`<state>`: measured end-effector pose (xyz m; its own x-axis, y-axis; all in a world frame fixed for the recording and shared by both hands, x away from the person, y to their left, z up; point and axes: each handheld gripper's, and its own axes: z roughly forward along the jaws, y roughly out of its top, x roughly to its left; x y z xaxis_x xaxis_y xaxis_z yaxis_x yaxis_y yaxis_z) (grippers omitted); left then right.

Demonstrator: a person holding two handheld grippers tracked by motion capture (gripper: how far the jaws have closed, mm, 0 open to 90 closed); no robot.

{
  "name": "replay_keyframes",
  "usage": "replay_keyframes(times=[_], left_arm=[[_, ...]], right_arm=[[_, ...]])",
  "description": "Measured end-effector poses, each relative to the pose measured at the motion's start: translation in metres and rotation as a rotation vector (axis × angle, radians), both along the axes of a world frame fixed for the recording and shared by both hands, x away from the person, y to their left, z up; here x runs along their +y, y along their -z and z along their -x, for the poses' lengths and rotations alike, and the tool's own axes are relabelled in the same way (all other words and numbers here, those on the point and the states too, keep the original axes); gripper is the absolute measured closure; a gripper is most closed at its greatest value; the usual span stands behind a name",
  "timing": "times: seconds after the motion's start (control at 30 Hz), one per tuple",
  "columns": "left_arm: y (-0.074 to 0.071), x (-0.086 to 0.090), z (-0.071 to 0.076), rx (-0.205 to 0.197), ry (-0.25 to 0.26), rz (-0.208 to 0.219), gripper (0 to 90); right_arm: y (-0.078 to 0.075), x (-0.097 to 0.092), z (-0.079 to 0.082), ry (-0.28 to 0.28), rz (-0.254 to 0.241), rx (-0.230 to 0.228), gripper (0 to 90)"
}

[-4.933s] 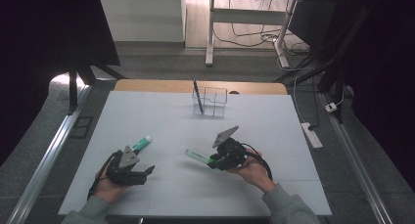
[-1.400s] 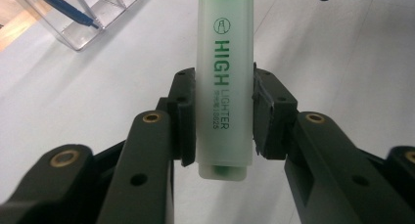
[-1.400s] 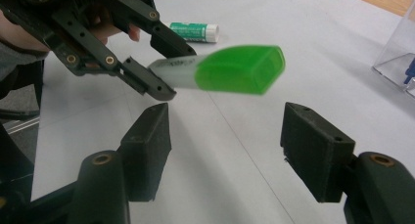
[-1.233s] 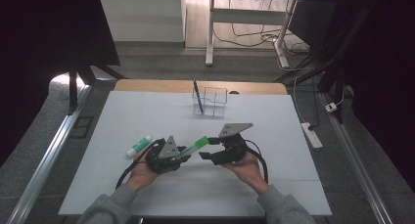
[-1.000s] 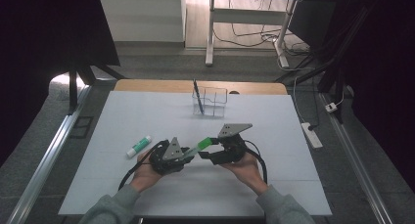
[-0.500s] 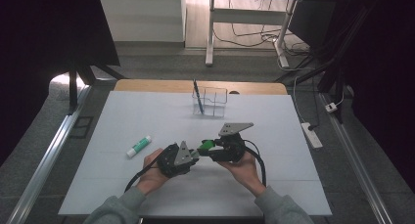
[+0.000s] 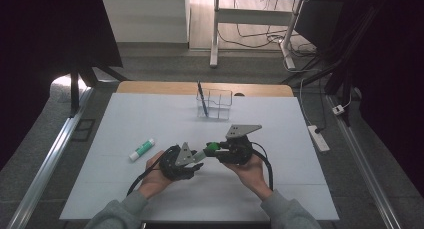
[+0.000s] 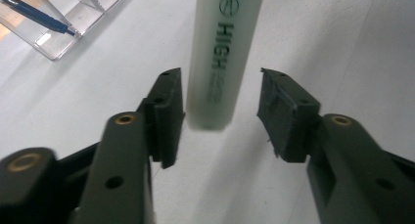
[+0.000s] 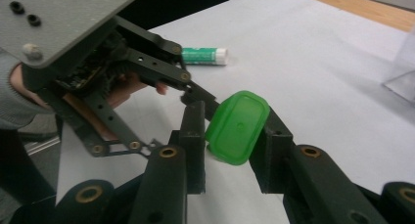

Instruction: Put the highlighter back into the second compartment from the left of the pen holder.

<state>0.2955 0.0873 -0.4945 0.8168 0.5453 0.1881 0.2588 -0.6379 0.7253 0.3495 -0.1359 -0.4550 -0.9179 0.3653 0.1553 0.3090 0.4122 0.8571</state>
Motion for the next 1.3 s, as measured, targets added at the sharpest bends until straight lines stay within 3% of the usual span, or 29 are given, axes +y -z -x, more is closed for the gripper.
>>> replay_keyframes(times=[0.23,0.67,1.3], left_arm=[[-0.001,0.010,-0.002,0.039,-0.030,0.043,40.2],[-0.001,0.036,0.005,0.073,-0.079,0.081,36.0],[0.005,0.068,0.016,0.110,-0.159,0.085,30.7]], right_arm=[[-0.003,-0.009,-0.004,0.036,-0.011,-0.021,69.9],[-0.010,-0.020,-0.009,0.090,-0.026,-0.051,70.1],[-0.021,-0.030,-0.019,0.148,-0.021,-0.090,70.2]])
